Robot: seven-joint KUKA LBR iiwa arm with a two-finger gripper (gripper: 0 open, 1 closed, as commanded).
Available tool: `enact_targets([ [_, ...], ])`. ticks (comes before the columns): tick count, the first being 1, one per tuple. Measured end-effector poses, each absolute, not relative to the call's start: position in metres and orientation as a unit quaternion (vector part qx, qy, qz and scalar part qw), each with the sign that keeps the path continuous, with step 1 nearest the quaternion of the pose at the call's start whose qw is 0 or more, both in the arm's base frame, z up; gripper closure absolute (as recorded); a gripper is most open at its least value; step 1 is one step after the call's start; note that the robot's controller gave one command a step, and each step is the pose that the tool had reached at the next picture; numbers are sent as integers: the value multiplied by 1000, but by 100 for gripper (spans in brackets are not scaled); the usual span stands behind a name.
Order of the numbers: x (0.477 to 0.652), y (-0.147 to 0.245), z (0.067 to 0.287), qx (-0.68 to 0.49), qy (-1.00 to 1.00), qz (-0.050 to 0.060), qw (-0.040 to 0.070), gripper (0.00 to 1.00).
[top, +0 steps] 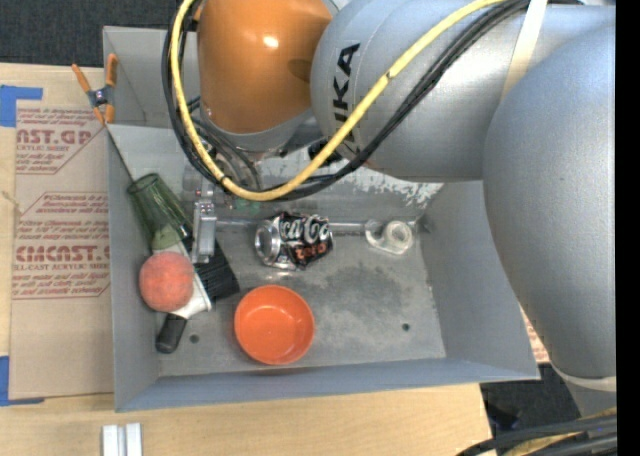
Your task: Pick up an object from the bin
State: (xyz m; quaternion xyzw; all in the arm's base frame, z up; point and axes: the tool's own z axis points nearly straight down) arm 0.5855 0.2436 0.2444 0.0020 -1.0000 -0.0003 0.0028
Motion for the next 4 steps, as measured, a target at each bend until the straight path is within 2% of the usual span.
enact_targets([
  [1, 587, 242, 250, 1, -1000, -1, -1, 0],
  [2, 539, 171, 120, 100, -995, -1, -1, 0],
  [3, 518, 153, 151, -40, -999, -4, -4, 0],
  [4, 506, 155, 131, 199, -980, -2, -2, 0],
])
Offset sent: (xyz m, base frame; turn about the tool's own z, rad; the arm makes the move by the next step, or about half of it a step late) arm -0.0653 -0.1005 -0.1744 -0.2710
